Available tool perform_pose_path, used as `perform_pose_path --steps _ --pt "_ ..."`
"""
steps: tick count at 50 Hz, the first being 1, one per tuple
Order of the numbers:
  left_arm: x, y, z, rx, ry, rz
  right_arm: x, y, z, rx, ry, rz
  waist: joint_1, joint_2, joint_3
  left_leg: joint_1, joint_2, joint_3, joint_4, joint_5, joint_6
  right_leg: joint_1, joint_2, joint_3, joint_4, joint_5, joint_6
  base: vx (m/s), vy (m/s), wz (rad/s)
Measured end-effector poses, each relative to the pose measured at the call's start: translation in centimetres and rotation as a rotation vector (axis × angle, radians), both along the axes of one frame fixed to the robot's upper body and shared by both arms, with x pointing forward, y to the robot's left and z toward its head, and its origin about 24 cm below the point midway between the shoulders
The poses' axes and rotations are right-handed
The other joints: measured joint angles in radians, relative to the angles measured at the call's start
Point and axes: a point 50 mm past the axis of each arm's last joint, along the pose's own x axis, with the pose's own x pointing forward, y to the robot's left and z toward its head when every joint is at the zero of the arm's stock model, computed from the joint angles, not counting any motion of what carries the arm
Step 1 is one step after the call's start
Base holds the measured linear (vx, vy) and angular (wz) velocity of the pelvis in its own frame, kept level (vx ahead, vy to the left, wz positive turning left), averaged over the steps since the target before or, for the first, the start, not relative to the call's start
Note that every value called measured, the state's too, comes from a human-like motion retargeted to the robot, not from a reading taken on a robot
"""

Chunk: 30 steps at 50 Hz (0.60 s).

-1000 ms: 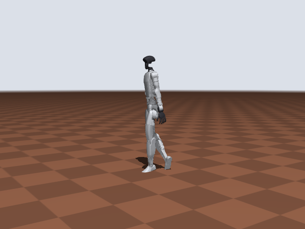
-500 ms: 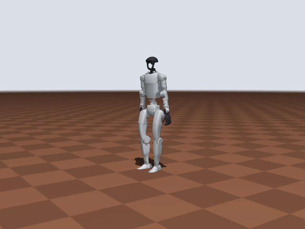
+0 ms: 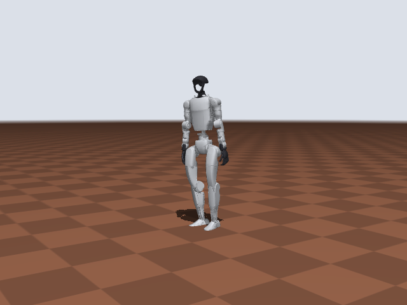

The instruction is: In place motions

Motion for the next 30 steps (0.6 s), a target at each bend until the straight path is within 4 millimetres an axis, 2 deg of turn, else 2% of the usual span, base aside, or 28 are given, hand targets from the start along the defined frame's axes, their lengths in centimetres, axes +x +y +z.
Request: perform_pose_path --steps 6,10,11,15,18,20,22,25,27,28,30 --pt "2.6 0.0 -0.2 0.000 -0.110 0.023 -0.9 0.1 0.0 0.000 0.048 -0.003 -0.010 -0.023 0.034 -0.016 0.002 0.037 0.074 -0.046 0.018 -0.010 -0.019 0.044 0.012 -0.003 0.019 -0.03 -0.08 -0.19" --pt "3.7 0.3 -0.1 0.007 -0.157 0.054 -0.9 -0.1 0.1 -0.001 0.067 0.018 -0.007 -0.045 0.059 -0.048 -0.010 0.023 0.172 -0.035 0.037 -0.027 -0.054 0.089 0.026 0.009 0.022 -0.04 0.00 -0.60" --pt "3.7 0.4 -0.1 0.012 -0.161 0.060 -0.9 -0.2 0.1 -0.004 0.068 0.026 0.005 -0.051 0.063 -0.060 -0.023 -0.005 0.197 -0.033 0.057 -0.037 -0.067 0.116 0.032 0.016 0.021 -0.04 0.06 -1.23" --pt "3.1 0.7 -0.1 0.026 -0.150 0.075 -1.0 -0.6 0.2 -0.017 0.067 0.046 0.058 -0.061 0.080 -0.069 -0.079 -0.198 0.224 -0.046 0.092 -0.067 -0.094 0.212 0.051 0.046 0.014 -0.01 0.10 -1.59" --pt "2.0 0.9 -0.1 0.038 -0.118 0.081 -0.7 -1.1 0.2 -0.026 0.057 0.063 0.122 -0.051 0.101 -0.023 -0.106 -0.367 0.187 -0.072 0.058 -0.090 -0.084 0.321 0.068 0.075 0.005 0.05 0.18 -2.26" --pt "1.1 0.8 0.0 0.040 -0.088 0.082 -0.2 -1.4 0.3 -0.035 0.043 0.070 0.117 -0.041 0.107 0.006 -0.087 -0.344 0.158 -0.105 0.056 -0.100 -0.082 0.361 0.072 0.095 -0.001 0.03 0.18 -1.40" --pt "0.2 0.7 0.0 0.035 -0.051 0.073 0.5 -1.8 0.3 -0.043 0.010 0.068 0.054 -0.030 0.110 0.024 -0.067 -0.243 0.116 -0.118 0.109 -0.104 -0.091 0.355 0.069 0.120 -0.013 0.01 0.22 -0.67" --pt "-0.5 0.7 0.1 0.034 -0.015 0.036 2.2 -2.1 0.5 -0.050 -0.073 0.033 -0.035 0.002 0.124 0.062 -0.042 -0.163 0.060 -0.104 0.129 -0.124 -0.071 0.373 0.072 0.158 -0.053 -0.08 0.20 -1.07" --pt "-0.3 1.2 0.2 0.046 -0.020 -0.010 3.6 -2.0 0.6 -0.050 -0.135 -0.022 -0.030 0.015 0.143 0.064 -0.017 -0.078 0.043 -0.099 0.132 -0.169 -0.051 0.439 0.101 0.169 -0.098 -0.23 0.16 -2.58" --pt "-0.2 1.7 0.2 0.057 -0.021 -0.042 4.1 -1.8 0.6 -0.043 -0.162 -0.055 -0.022 0.028 0.148 0.073 0.000 -0.016 0.028 -0.100 0.140 -0.196 -0.039 0.436 0.124 0.152 -0.155 -0.24 0.13 -3.10" --pt "-0.1 2.5 0.3 0.080 -0.013 -0.090 4.6 -1.5 0.6 -0.018 -0.182 -0.088 -0.006 0.047 0.147 0.082 0.028 0.080 0.009 -0.105 0.150 -0.231 -0.062 0.278 0.161 0.092 -0.247 -0.17 0.07 -2.82"
